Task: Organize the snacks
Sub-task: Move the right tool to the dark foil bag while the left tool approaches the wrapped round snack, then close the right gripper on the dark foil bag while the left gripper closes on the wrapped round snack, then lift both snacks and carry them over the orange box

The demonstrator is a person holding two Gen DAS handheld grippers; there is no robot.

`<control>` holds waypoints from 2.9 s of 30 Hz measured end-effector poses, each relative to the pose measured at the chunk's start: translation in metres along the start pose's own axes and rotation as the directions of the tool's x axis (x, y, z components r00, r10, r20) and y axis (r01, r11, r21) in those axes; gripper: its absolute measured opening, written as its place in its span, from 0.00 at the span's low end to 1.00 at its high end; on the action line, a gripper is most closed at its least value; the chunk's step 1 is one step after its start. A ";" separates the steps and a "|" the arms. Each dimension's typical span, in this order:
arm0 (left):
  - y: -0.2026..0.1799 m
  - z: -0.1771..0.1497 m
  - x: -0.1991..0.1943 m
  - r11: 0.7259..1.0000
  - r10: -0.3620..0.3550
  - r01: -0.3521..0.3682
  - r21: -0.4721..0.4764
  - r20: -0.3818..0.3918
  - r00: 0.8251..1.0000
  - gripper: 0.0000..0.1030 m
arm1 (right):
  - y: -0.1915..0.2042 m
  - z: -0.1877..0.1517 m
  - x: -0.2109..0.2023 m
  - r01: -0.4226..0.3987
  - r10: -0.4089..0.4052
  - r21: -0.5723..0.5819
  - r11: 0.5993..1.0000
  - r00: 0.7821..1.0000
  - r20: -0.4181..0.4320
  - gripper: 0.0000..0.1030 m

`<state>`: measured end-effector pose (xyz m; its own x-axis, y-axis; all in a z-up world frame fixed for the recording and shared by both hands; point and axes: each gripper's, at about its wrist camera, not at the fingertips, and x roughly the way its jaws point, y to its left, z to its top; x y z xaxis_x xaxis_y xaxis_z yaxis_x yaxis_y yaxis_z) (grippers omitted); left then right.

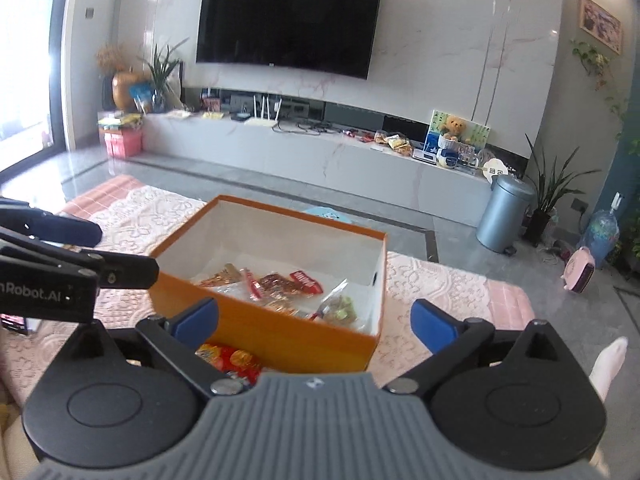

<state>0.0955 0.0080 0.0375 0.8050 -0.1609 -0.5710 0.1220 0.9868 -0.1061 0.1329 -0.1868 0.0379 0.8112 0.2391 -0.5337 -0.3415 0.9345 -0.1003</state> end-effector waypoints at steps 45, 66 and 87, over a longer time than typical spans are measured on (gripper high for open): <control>0.074 -0.110 0.086 0.989 0.011 -0.045 -0.140 -0.237 0.972 0.78 | -0.016 -0.144 0.081 0.079 -0.055 0.156 0.985 0.988 -0.147 0.72; 0.071 -0.129 0.117 0.994 0.041 -0.063 -0.091 -0.230 0.972 0.72 | -0.002 -0.157 0.125 0.153 -0.142 0.040 0.987 0.967 -0.211 0.56; 0.063 -0.133 0.119 0.996 0.042 -0.057 -0.068 -0.196 0.980 0.51 | -0.003 -0.164 0.130 0.190 -0.172 0.064 0.980 0.960 -0.219 0.34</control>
<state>0.1219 0.0489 -0.1451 0.6799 -0.1191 -0.7235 0.0363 0.9910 -0.1291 0.1614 -0.2016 -0.1689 0.7335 0.0115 -0.6796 -0.1505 0.9778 -0.1459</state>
